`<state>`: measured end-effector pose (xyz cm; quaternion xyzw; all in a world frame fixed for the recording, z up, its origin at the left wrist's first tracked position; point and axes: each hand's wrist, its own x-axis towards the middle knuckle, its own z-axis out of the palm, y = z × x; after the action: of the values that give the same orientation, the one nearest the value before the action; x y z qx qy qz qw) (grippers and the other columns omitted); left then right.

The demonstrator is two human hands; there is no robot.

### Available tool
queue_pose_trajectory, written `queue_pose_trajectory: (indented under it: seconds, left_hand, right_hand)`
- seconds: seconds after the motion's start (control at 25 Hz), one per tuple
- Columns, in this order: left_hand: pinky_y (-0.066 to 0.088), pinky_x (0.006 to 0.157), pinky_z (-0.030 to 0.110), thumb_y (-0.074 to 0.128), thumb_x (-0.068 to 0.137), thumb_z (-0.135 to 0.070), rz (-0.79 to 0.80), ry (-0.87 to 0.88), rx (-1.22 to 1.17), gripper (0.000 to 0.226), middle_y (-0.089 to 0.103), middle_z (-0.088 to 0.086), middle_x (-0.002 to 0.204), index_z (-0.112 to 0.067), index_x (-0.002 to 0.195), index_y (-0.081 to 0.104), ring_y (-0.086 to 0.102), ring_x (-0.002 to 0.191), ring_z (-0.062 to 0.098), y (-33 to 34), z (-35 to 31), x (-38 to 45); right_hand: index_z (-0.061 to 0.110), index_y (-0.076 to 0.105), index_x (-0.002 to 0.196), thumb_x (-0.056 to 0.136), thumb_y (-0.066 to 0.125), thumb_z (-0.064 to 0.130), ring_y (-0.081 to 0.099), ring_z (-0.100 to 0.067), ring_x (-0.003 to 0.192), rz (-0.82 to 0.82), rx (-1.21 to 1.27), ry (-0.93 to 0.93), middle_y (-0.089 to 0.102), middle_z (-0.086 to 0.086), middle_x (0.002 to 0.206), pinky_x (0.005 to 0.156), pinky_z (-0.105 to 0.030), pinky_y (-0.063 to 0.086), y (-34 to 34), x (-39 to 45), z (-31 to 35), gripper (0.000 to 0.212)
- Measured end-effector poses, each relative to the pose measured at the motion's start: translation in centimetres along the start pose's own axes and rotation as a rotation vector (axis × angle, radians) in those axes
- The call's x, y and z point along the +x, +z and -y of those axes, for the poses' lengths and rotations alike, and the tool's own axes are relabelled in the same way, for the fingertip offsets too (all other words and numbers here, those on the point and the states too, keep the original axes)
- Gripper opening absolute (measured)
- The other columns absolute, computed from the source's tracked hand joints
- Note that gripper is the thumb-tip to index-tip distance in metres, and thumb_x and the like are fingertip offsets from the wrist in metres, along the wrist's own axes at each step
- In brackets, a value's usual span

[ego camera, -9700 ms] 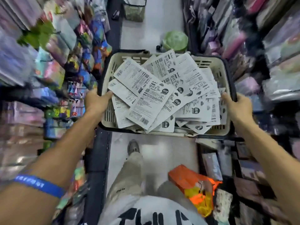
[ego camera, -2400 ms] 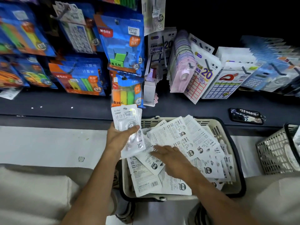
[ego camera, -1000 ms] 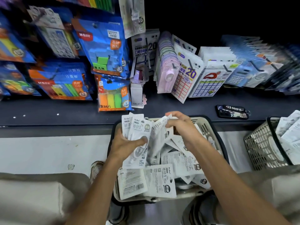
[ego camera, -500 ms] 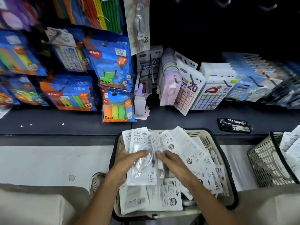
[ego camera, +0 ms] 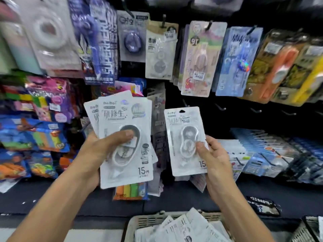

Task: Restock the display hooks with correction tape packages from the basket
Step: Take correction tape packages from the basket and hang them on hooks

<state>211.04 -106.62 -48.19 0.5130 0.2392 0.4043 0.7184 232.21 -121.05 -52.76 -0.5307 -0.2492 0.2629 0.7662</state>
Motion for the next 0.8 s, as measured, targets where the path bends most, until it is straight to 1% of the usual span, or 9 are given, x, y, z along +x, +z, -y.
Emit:
queue_pose_trajectory:
  seconds: [0.12,0.24,0.32,0.4,0.48,0.52,0.6,0.68,0.8]
  left_hand:
    - [0.062,0.060,0.040,0.084,0.060,-0.007,-0.004,-0.026,-0.066,0.062,0.079,0.015,0.103,-0.010,0.120,0.071,0.078,0.078,0.030,1.1,0.3,1.0]
    - [0.062,0.063,0.043,0.082,0.061,-0.015,-0.016,-0.068,-0.142,0.060,0.078,0.018,0.106,-0.011,0.120,0.071,0.078,0.082,0.035,2.2,2.0,1.4]
    - [0.062,0.062,0.042,0.082,0.061,-0.016,-0.019,-0.058,-0.158,0.057,0.078,0.018,0.105,-0.012,0.117,0.072,0.078,0.082,0.035,2.6,2.5,1.8]
    - [0.062,0.062,0.042,0.083,0.061,-0.009,-0.015,-0.071,-0.159,0.056,0.078,0.018,0.104,-0.011,0.115,0.072,0.078,0.081,0.035,3.0,2.6,2.2]
    - [0.062,0.060,0.042,0.087,0.057,-0.006,-0.011,-0.076,-0.151,0.053,0.078,0.019,0.103,-0.013,0.109,0.075,0.078,0.079,0.034,3.3,2.8,2.4]
    - [0.062,0.059,0.041,0.085,0.058,-0.010,-0.009,-0.074,-0.148,0.047,0.078,0.018,0.103,-0.016,0.104,0.077,0.078,0.079,0.034,3.4,2.8,2.4]
    - [0.061,0.059,0.040,0.087,0.058,-0.006,-0.003,-0.066,-0.137,0.042,0.079,0.016,0.103,-0.021,0.096,0.080,0.078,0.080,0.033,3.3,2.7,2.4]
    - [0.061,0.059,0.039,0.086,0.058,-0.006,0.005,-0.065,-0.121,0.040,0.079,0.014,0.103,-0.023,0.094,0.080,0.078,0.080,0.033,3.1,2.9,2.4]
    - [0.061,0.057,0.038,0.090,0.044,0.001,0.022,-0.065,-0.100,0.054,0.079,0.015,0.103,-0.023,0.092,0.081,0.078,0.080,0.033,3.1,3.0,2.4]
  right_hand:
    - [0.022,0.057,0.126,0.095,0.068,0.019,0.074,-0.019,0.089,-0.120,-0.154,-0.099,0.078,-0.002,0.101,0.070,-0.036,0.059,0.7,1.6,1.4,0.033]
    - [0.043,0.057,0.109,0.095,0.068,0.026,0.074,-0.014,0.080,-0.155,-0.249,-0.172,0.077,0.004,0.096,0.057,-0.025,0.056,0.0,1.8,1.3,0.025]
    - [0.045,0.059,0.101,0.095,0.068,0.031,0.072,-0.014,0.086,-0.151,-0.338,-0.207,0.075,0.004,0.100,0.063,-0.029,0.054,-0.5,2.2,1.0,0.018]
    - [0.043,0.061,0.098,0.095,0.067,0.035,0.065,-0.005,0.099,-0.120,-0.513,-0.206,0.069,0.014,0.104,0.075,-0.027,0.048,-0.5,3.5,1.0,0.011]
    - [0.040,0.061,0.103,0.096,0.065,0.036,0.059,-0.004,0.106,-0.105,-0.746,-0.188,0.062,0.019,0.110,0.084,-0.030,0.049,-0.2,5.0,1.1,0.010]
    - [0.036,0.061,0.110,0.097,0.064,0.036,0.059,-0.006,0.105,-0.130,-0.816,-0.199,0.061,0.015,0.115,0.086,-0.030,0.050,0.2,5.7,1.2,0.014]
    - [0.028,0.062,0.109,0.099,0.059,0.039,0.064,-0.005,0.089,-0.134,-0.694,-0.169,0.068,0.004,0.111,0.075,-0.024,0.053,1.6,7.1,2.0,0.015]
    - [0.020,0.061,0.099,0.103,0.052,0.041,0.068,-0.014,0.067,-0.063,-0.351,0.076,0.076,-0.007,0.091,0.056,-0.025,0.054,3.6,9.2,3.3,0.024]
    - [0.006,0.059,0.098,0.105,0.049,0.024,0.060,-0.018,0.050,0.007,-0.110,0.301,0.069,-0.007,0.064,0.042,-0.023,0.049,5.6,12.3,5.0,0.022]
